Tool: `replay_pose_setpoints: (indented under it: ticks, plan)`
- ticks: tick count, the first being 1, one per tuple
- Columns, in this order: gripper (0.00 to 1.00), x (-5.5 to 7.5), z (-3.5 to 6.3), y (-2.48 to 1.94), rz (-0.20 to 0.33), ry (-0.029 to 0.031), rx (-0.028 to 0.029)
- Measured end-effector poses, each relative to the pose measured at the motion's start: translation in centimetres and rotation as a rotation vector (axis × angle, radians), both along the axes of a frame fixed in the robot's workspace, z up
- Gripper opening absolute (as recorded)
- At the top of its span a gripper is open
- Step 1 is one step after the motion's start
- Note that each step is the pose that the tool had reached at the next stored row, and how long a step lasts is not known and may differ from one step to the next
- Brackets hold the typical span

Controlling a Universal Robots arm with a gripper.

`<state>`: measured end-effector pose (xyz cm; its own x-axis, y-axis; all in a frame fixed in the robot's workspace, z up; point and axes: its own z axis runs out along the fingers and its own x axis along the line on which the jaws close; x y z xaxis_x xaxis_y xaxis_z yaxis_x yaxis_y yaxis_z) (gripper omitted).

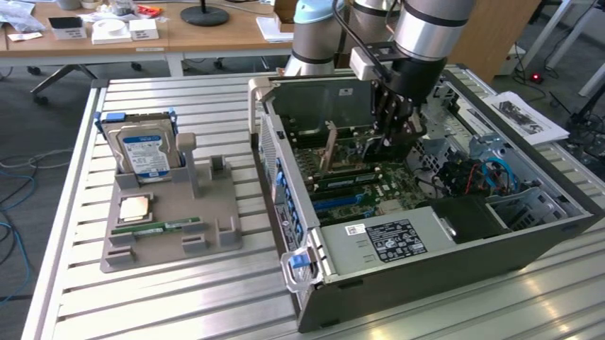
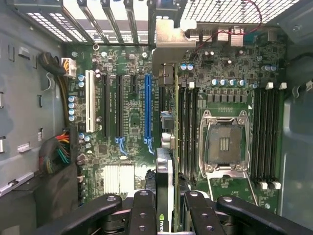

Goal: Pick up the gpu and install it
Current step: 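Insert the gpu into the slot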

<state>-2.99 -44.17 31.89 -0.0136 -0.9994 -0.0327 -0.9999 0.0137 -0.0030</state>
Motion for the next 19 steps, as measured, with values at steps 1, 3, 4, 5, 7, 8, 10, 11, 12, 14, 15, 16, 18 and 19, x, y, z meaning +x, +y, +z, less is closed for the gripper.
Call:
replay_pose_setpoints:
  ticks: [1,3,4,5,7,8,10,11,12,14,15,16,18,19]
  plan:
    - [0.27,0.00,-0.11,0.00,0.000,-0.0001,0.0001]
    - [0.27,-0.01,-0.31,0.00,0.000,0.0000,0.0000]
    - [0.27,-0.01,-0.41,0.00,0.000,0.0000,0.0000]
    - [0.27,-0.01,-0.50,0.00,0.000,0.0000,0.0000]
    - [0.27,-0.01,-0.65,0.00,0.000,-0.0001,0.0000]
    - [0.27,-0.01,-0.66,0.00,0.000,0.0000,-0.0002]
    - [0.27,-0.02,-0.66,0.00,0.000,0.0000,-0.0002]
    - [0.27,-0.02,-0.66,0.00,0.000,0.0000,-0.0002]
    - [0.27,-0.02,-0.66,0.00,0.000,0.0000,-0.0001]
    - [0.27,-0.16,-0.67,0.00,0.000,-0.0007,0.0000]
    - [0.27,-0.29,-0.68,0.01,0.000,-0.0015,0.0002]
    - [0.27,-0.44,-0.68,0.01,0.000,-0.0024,0.0002]
    - [0.27,-0.69,-0.67,0.00,0.000,-0.0035,0.0000]
    - [0.27,-0.78,-0.67,0.00,0.000,-0.0039,0.0000]
